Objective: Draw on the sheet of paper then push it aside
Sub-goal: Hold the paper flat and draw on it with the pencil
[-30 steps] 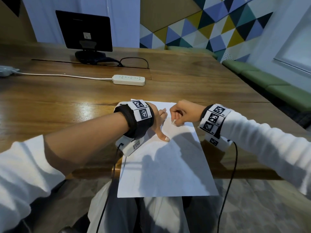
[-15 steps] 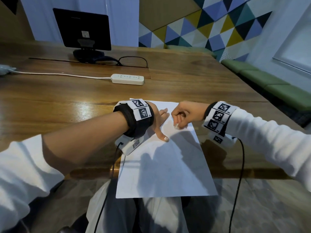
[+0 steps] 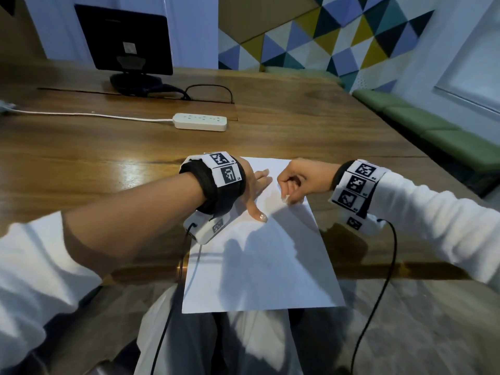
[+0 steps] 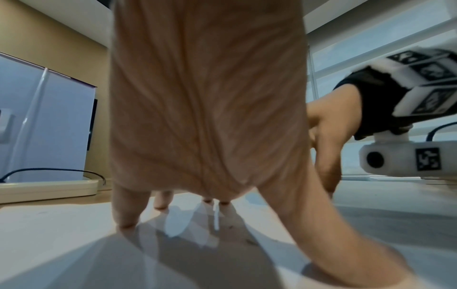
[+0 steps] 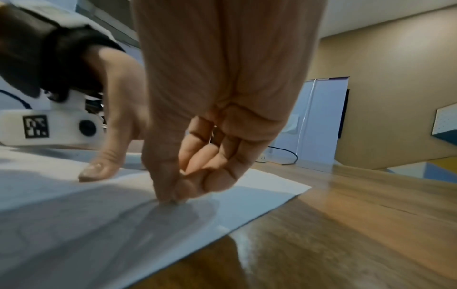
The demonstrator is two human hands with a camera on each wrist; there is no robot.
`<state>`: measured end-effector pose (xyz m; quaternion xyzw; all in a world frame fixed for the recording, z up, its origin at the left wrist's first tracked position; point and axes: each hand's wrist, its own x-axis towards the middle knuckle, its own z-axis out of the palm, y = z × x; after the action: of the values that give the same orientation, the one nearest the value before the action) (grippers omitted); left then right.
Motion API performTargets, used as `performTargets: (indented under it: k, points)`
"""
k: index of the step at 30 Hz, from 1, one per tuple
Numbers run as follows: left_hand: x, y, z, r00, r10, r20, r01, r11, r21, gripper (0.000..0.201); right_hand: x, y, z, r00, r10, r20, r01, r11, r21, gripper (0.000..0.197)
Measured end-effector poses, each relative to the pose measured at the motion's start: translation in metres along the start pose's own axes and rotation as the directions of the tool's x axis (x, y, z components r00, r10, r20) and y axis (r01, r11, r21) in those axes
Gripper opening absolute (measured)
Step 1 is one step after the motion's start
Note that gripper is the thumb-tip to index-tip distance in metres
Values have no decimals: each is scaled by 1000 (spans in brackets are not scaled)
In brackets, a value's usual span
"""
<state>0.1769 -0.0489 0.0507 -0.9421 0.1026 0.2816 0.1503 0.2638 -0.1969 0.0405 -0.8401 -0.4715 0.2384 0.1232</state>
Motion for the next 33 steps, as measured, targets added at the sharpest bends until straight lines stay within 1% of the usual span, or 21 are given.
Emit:
performTargets:
  k: [1, 2, 3, 4, 6, 7, 10, 11, 15, 16, 19, 20, 21, 23, 24, 25, 27, 28, 29, 32, 33]
  points:
    - [2, 0, 0, 1000, -3, 3, 3, 1000, 14, 106, -3, -1, -1, 999, -8, 52, 8, 1000, 7, 9]
    - [3, 0, 0, 1000, 0, 7, 0, 1000, 20, 106, -4, -1, -2, 998, -3, 68, 2, 1000, 13, 11]
    - [5, 1, 1, 1000, 6, 7, -6, 1000, 19, 107, -3, 0, -4, 999, 10, 40, -10, 1000, 13, 15]
    - [7, 1, 1, 1000, 10, 5, -10, 1000, 18, 108, 0, 1, -5, 1000, 19, -21, -19, 1000, 11, 19]
    - [9, 1, 1, 1000, 15, 0, -15, 1000, 16, 109, 2, 2, -3, 993, 29, -118, -26, 999, 26, 19]
    - [8, 0, 1, 1000, 15, -3, -15, 1000, 13, 108, 1, 2, -2, 993, 33, -111, -28, 999, 38, 16]
    - [6, 2, -1, 1000, 12, -10, -12, 999, 29, 106, -8, 1, -1, 999, 29, 38, -31, 998, 63, 9]
    - [5, 4, -1, 1000, 19, -20, -19, 999, 33, 106, -9, 2, -2, 998, 38, 47, -41, 997, 72, 8]
    - [6, 5, -1, 998, 54, -40, -53, 998, 17, 104, -5, 5, -2, 989, 68, -135, -57, 995, 83, 10]
    - [7, 5, -1, 998, 57, -39, -57, 998, 21, 105, -6, 6, 0, 991, 61, -123, -51, 995, 80, 11]
    - [10, 4, -2, 998, 45, -38, -43, 998, 49, 107, -14, 4, 1, 998, 28, 51, -32, 996, 78, 10]
    - [11, 4, -1, 998, 45, -41, -42, 998, 53, 108, -13, 5, -1, 998, 35, 56, -38, 997, 69, 11]
    - [13, 5, -1, 998, 44, -46, -42, 997, 59, 109, -11, 7, -3, 999, 51, 14, -52, 997, 55, 13]
    - [14, 5, 1, 997, 46, -54, -43, 998, 54, 110, -5, 9, -5, 991, 66, -120, -63, 998, 27, 13]
    - [14, 5, 1, 997, 53, -57, -51, 998, 39, 110, -5, 9, -4, 987, 66, -144, -62, 998, 31, 12]
    - [14, 4, 2, 996, 59, -67, -58, 998, 25, 109, -6, 10, -2, 991, 60, -119, -57, 998, 33, 12]
    - [13, 3, 2, 995, 64, -78, -63, 998, 17, 108, -11, 9, -2, 999, 41, 14, -41, 999, 36, 14]
    - [14, 2, 2, 995, 65, -82, -64, 998, 20, 108, -12, 9, -4, 998, 42, 57, -44, 999, 32, 15]
    - [15, 2, 2, 994, 67, -82, -65, 998, 24, 109, -11, 11, -6, 997, 55, 48, -56, 998, 23, 15]
    - [18, 3, 4, 993, 75, -88, -75, 997, 3, 109, -4, 16, -8, 988, 78, -130, -79, 997, -1, 14]
    - [18, 2, 5, 993, 78, -93, -79, 997, -6, 108, -5, 16, -8, 987, 78, -141, -77, 997, 13, 13]
